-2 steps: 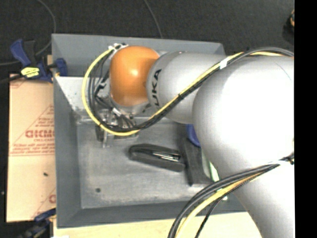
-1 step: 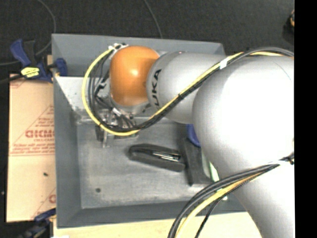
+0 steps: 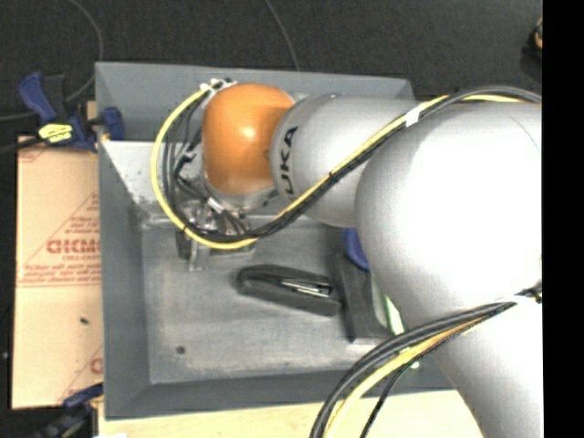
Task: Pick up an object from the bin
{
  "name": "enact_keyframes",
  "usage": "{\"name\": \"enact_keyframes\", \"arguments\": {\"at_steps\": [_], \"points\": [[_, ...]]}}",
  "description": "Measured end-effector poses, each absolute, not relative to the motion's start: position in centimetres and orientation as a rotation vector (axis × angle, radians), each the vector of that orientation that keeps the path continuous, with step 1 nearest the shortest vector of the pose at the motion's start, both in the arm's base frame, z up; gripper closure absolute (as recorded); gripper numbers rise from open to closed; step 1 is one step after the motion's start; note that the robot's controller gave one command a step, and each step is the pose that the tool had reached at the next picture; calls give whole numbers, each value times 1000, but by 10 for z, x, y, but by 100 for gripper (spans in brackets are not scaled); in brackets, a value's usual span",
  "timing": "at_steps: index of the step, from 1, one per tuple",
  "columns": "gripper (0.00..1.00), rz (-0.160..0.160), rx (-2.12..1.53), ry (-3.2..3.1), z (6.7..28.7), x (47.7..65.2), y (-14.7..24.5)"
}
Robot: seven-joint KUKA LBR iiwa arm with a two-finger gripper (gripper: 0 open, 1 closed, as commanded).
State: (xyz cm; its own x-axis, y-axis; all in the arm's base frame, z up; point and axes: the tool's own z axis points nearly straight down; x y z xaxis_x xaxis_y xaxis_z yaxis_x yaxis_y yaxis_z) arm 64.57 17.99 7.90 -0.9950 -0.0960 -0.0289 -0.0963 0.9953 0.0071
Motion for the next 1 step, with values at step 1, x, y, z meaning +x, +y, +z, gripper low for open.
{"name": "enact_keyframes", "arguments": {"at_steps": [1], "points": [[100, 13, -149, 3114, 84, 644, 180]]}}
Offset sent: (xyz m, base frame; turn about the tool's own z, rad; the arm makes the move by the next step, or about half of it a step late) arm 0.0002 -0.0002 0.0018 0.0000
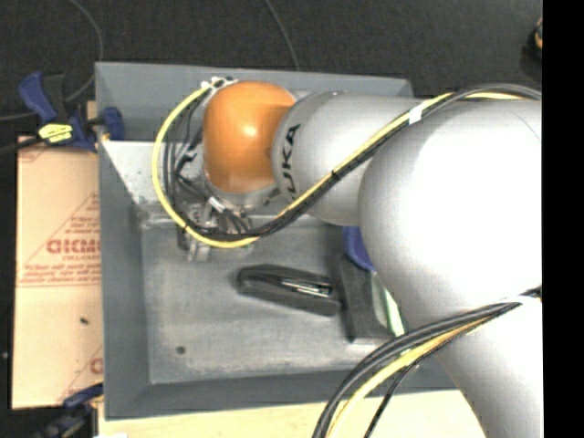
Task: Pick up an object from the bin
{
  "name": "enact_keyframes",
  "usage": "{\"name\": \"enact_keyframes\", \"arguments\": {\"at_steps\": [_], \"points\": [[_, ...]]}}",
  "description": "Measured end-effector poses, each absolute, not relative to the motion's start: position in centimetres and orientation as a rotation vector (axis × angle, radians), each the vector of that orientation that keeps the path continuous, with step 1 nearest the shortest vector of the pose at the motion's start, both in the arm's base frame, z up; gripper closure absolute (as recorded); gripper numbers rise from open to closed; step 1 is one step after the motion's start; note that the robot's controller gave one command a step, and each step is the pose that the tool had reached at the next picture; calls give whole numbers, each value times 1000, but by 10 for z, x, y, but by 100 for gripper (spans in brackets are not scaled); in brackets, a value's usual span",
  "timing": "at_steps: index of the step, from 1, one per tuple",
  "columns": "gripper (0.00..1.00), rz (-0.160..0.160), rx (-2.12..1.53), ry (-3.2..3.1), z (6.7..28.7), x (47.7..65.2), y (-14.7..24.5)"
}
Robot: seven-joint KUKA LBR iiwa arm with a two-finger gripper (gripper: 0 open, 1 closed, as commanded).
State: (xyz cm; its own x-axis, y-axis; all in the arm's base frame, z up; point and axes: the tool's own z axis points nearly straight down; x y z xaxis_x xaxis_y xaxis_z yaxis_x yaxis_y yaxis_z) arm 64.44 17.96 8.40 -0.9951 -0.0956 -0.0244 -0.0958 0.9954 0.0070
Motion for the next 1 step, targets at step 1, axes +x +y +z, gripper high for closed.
{"name": "enact_keyframes", "arguments": {"at_steps": [1], "points": [[100, 10, -149, 3119, 106, 643, 179]]}}
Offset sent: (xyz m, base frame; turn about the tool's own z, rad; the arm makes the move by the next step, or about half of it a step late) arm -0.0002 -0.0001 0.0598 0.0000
